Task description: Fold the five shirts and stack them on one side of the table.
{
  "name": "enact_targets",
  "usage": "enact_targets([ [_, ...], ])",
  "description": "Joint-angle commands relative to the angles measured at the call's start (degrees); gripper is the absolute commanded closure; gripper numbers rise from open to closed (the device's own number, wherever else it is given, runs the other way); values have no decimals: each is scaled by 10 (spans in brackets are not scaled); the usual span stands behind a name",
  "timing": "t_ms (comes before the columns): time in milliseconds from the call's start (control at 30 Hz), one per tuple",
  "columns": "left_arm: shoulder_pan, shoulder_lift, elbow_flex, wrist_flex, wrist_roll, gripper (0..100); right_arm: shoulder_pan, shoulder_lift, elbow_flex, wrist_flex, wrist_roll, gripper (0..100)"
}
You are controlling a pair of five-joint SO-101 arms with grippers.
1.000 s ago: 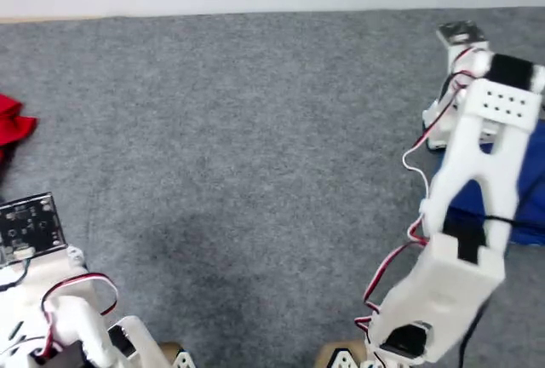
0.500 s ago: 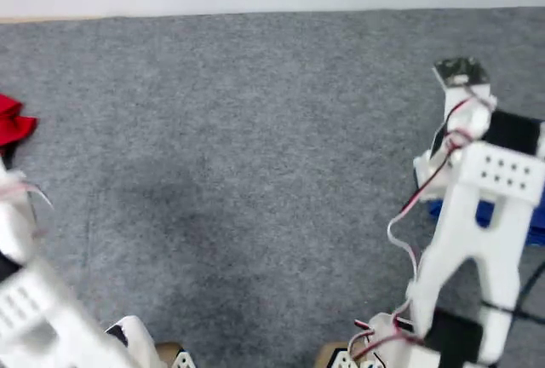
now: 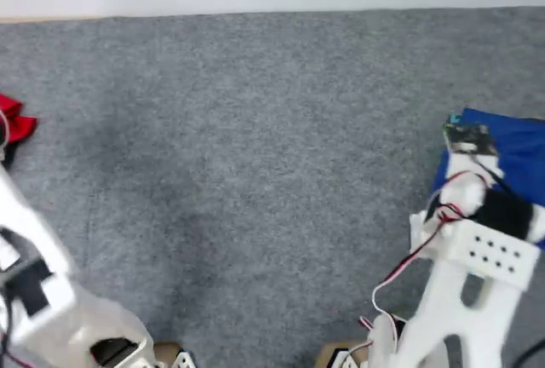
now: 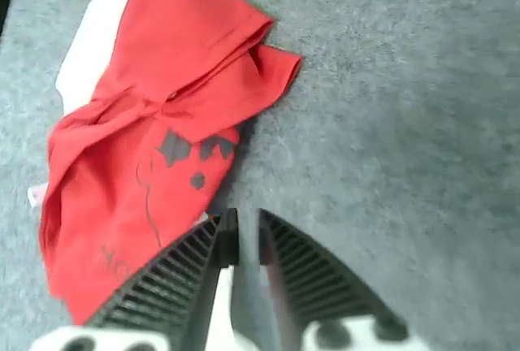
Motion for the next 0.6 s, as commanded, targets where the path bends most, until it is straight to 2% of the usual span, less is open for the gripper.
enact_targets([
  [0,-1,92,-143,-10,-27,900,66,-19,2,17,29,989],
  [233,-4,302,-398,-9,-82,854,187,-19,2,18,115,989],
  [433,-18,439,-588,-11,-153,747,202,-19,2,16,149,989],
  [567,-20,508,-676,-12,-228,735,200,-18,2,15,149,989],
])
